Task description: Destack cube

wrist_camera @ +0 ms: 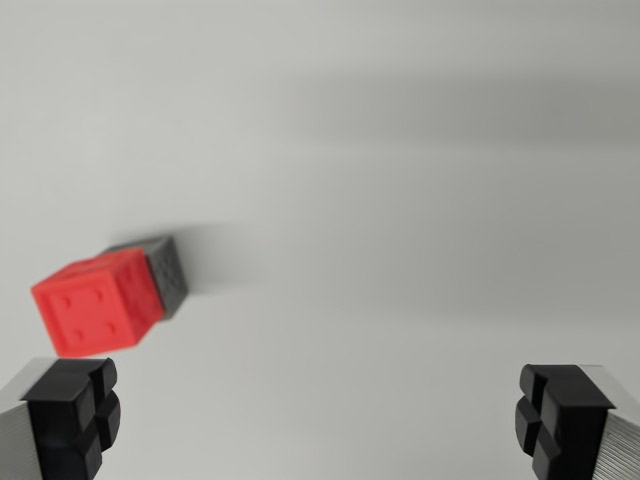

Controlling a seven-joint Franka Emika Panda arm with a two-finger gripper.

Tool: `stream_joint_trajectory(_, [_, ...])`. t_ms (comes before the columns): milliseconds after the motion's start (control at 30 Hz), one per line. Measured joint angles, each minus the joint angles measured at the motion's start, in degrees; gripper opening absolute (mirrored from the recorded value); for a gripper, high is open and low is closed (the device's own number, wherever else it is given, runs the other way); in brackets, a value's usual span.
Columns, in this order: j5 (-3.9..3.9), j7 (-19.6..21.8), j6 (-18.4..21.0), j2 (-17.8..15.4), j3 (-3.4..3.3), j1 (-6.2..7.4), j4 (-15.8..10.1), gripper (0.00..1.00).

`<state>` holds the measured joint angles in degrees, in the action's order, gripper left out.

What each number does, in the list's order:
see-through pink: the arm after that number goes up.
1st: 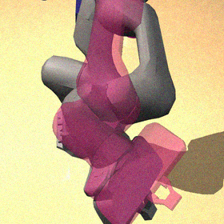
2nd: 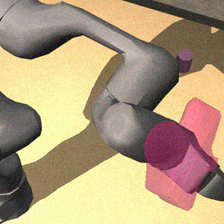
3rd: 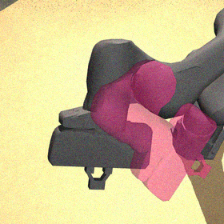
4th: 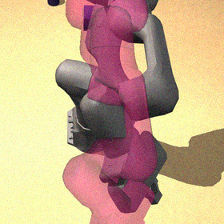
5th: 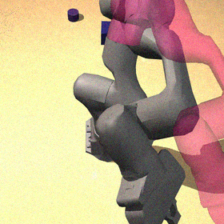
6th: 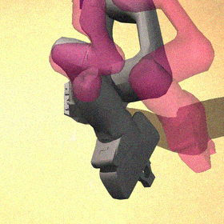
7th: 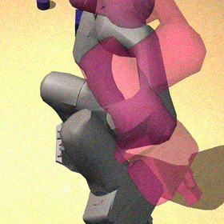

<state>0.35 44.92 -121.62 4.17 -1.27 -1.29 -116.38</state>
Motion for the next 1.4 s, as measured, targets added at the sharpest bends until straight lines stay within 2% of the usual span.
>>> stream_joint_trajectory(300, [-0.04, 0.0, -1.7, -0.8, 0.6, 1.14, -2.7, 1.0])
stream_joint_trajectory(700, [-0.1, 0.2, -4.7, -1.6, 1.8, 3.09, -6.8, 1.0])
stream_joint_trajectory(1400, [-0.23, 1.2, -11.0, -2.1, 4.88, 7.39, -14.0, 1.0])
